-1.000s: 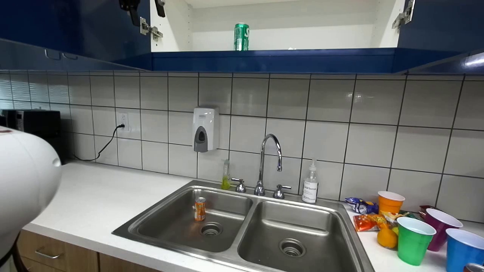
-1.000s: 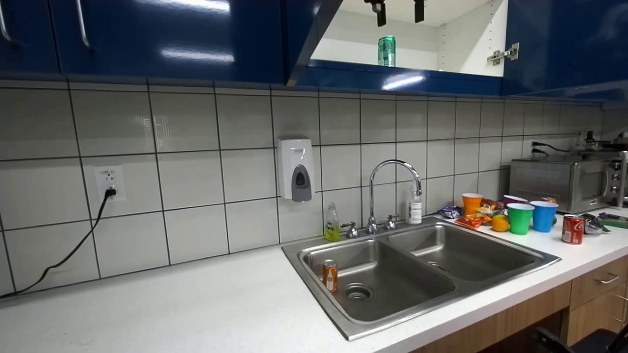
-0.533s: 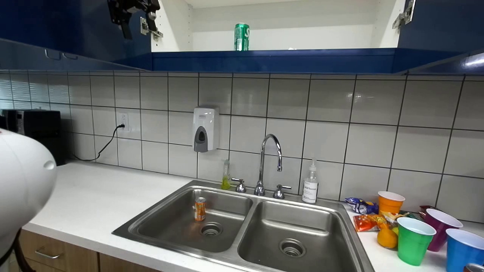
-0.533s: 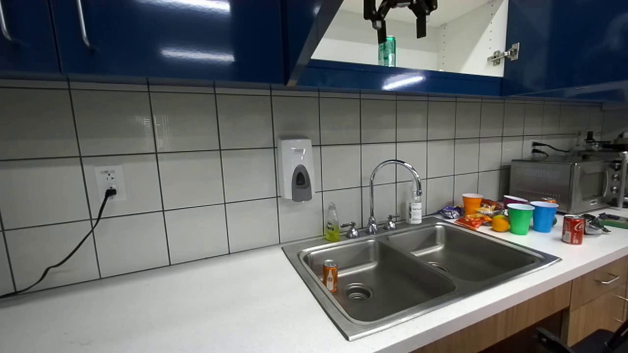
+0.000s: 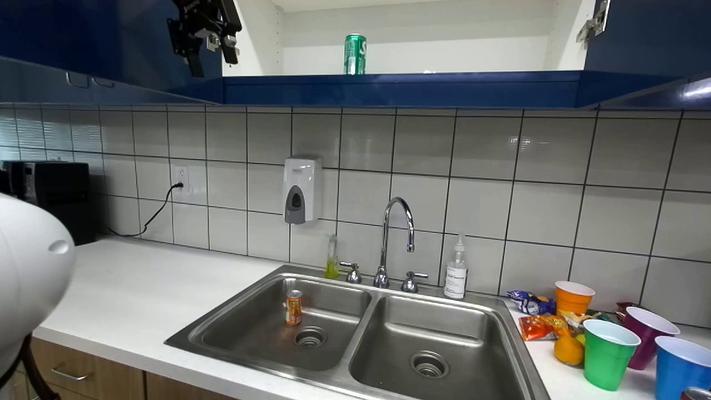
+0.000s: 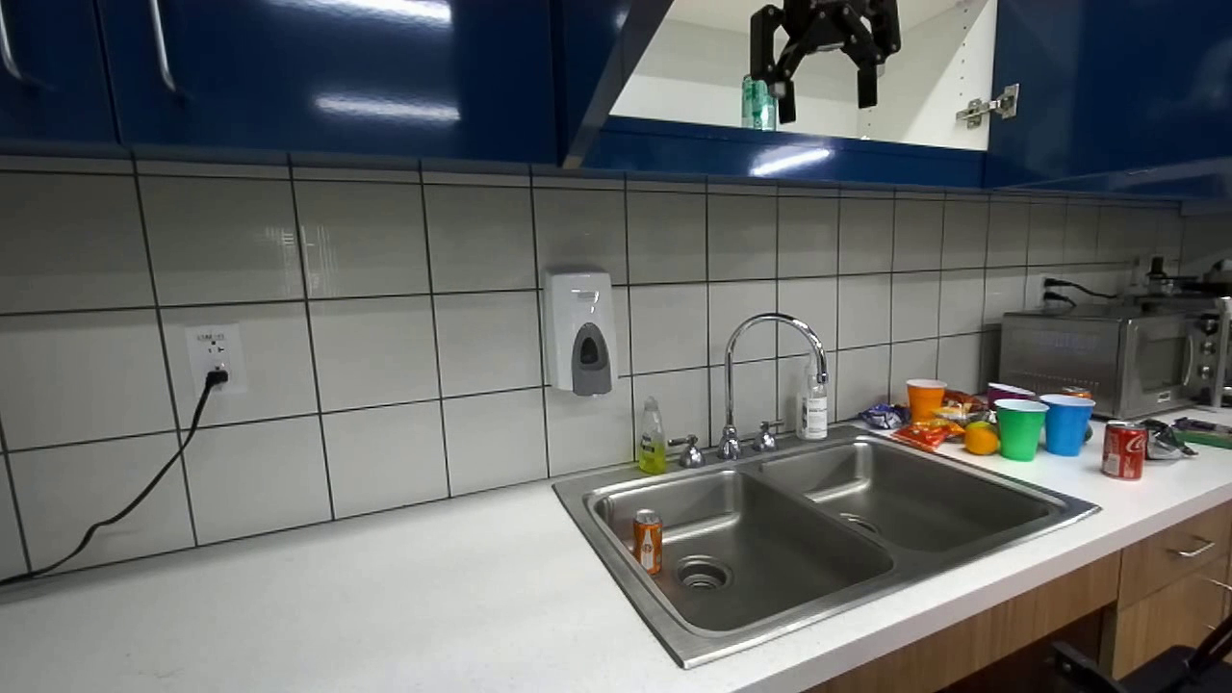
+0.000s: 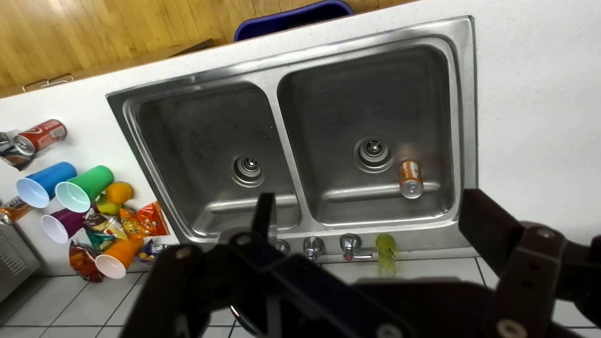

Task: Move the green soda can to the open cabinet

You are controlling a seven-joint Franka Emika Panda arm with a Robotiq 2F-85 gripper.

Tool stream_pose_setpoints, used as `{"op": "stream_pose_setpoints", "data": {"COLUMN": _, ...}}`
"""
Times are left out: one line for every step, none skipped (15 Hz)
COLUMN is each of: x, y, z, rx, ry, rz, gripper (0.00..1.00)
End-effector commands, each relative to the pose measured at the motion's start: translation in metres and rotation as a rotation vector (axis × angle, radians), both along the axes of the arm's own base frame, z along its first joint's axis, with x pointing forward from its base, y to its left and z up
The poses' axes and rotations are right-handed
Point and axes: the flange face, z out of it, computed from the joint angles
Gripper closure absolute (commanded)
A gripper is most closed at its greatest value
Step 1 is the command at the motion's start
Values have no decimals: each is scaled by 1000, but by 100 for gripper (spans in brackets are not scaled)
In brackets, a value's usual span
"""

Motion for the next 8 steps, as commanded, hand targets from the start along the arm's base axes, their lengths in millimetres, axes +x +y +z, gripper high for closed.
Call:
{"op": "stream_pose_setpoints", "data": {"x": -11, "y": -15, "z": -25, "rx": 7, "ry": -17, "rz": -51, "gripper": 0}}
{"op": "stream_pose_setpoints", "data": {"x": -12, "y": -19, "z": -32, "rx": 5, "ry": -15, "rz": -57, "gripper": 0}}
{"op": "stream_pose_setpoints", "data": {"x": -12, "y": -23, "z": -39, "rx": 3, "ry": -14, "rz": -62, "gripper": 0}}
{"op": "stream_pose_setpoints", "data": {"x": -11, "y": -28, "z": -47, "rx": 3, "ry": -13, "rz": -69, "gripper": 0}}
{"op": "stream_pose_setpoints", "data": {"x": -10, "y": -32, "z": -56, "rx": 3, "ry": -13, "rz": -73, "gripper": 0}}
{"op": "stream_pose_setpoints", "data": {"x": -9, "y": -37, "z": -63, "rx": 5, "ry": -11, "rz": -79, "gripper": 0}}
{"op": "stream_pose_setpoints", "data": {"x": -7, "y": -41, "z": -72, "rx": 4, "ry": -10, "rz": -82, "gripper": 0}}
{"op": "stream_pose_setpoints", "data": {"x": -5, "y": -45, "z": -80, "rx": 6, "ry": -9, "rz": -83, "gripper": 0}}
